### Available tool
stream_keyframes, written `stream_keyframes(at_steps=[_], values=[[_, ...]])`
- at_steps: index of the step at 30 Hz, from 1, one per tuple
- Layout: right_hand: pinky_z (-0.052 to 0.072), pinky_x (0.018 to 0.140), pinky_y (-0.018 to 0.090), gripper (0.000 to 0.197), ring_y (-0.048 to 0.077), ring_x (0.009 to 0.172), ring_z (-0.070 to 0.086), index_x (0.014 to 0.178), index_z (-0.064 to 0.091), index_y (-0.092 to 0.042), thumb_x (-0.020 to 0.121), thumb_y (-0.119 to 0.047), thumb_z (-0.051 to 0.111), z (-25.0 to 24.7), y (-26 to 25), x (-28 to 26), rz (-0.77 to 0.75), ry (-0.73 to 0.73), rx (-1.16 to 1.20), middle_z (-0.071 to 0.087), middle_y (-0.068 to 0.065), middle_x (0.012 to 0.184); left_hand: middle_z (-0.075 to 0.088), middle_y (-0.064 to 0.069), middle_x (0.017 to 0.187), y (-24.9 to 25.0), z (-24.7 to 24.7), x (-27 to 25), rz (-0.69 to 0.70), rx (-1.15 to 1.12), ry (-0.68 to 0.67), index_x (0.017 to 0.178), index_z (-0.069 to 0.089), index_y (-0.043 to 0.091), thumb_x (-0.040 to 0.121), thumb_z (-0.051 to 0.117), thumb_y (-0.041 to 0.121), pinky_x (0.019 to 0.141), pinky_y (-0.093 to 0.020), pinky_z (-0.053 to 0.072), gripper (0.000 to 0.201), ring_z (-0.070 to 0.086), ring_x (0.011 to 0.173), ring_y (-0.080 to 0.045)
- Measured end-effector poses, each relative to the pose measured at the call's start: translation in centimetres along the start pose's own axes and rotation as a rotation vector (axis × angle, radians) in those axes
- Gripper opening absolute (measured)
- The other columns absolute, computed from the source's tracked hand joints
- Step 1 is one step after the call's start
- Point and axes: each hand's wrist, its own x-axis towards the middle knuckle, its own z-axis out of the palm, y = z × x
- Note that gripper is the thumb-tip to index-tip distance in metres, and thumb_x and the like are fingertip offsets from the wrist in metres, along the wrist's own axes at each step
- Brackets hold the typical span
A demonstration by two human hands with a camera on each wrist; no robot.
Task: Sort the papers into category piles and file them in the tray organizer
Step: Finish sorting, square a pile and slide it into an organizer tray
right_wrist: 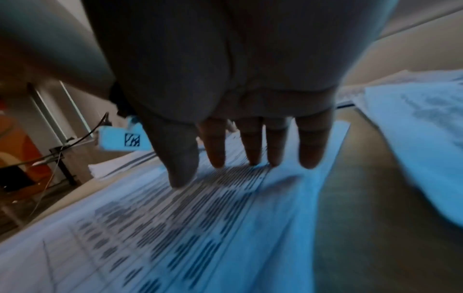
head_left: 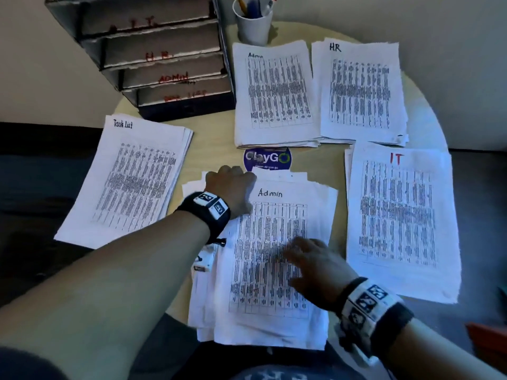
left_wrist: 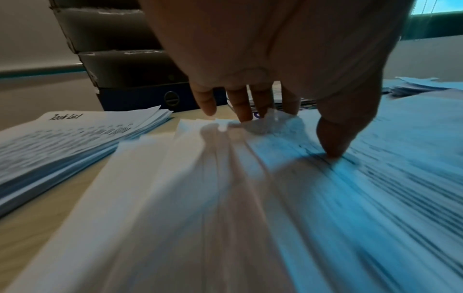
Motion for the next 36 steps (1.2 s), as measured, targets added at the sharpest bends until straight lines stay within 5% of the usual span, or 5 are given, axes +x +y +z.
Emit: stream_keyframes(at_steps=[9,18,23,29,36], values=[[0.039,0.109,0.034,0.043,0.014,0.136,0.031,0.123,0.062,-0.037,0.081,-0.048,0.063,1.1,0.5,0.0,0.026,0.066,0.085,0.029,-0.012,0.15,0.06,-0.002,0.095,-3.0,2.1,-1.4,0.167,-0.254,0.357,0.109,0.075,0.024,0.091,0.064,0.023,0.069,-0.032,0.031,0.021,0.051,0.092,-0.028],[0.027,0.115,0.028,0.043,0.009,0.144,0.024,0.124,0.062,-0.04,0.083,-0.051,0.063,1.1,0.4,-0.2,0.027,0.042,0.121,0.026,-0.013,0.157,0.068,-0.009,0.109,-4.0,2.8,-2.6,0.133,-0.535,0.317,0.117,0.07,0.012,0.098,0.054,0.017,0.08,-0.029,0.044,0.026,0.062,0.098,-0.03],[0.05,0.092,0.031,0.039,0.02,0.102,0.065,0.116,0.069,-0.021,0.079,-0.032,0.076,0.5,1.6,1.2,0.225,0.455,0.412,0.066,0.001,0.116,0.059,0.0,0.079,-4.2,1.8,-3.7,0.058,-0.577,0.353,0.095,0.064,0.01,0.1,0.055,0.027,0.064,-0.026,0.03,0.02,0.051,0.075,-0.024],[0.044,0.063,0.019,0.04,0.003,0.074,0.06,0.107,0.056,-0.027,0.076,-0.031,0.08,-3.2,1.5,3.9,0.5,0.613,0.716,0.062,-0.013,0.089,0.047,0.001,0.068,-5.1,1.4,-5.5,0.059,-0.531,0.357,0.082,0.05,0.013,0.101,0.045,0.045,0.06,-0.035,0.04,0.038,0.048,0.067,-0.029],[0.039,0.064,0.03,0.023,0.027,0.074,0.056,0.076,0.06,-0.017,0.085,-0.037,0.07,-4.2,1.8,4.8,0.469,0.625,0.621,0.062,0.004,0.074,0.036,0.005,0.062,-6.5,1.4,-5.3,0.114,-0.509,0.332,0.069,0.037,0.022,0.097,0.03,0.058,0.056,-0.032,0.029,0.047,0.037,0.057,-0.02]])
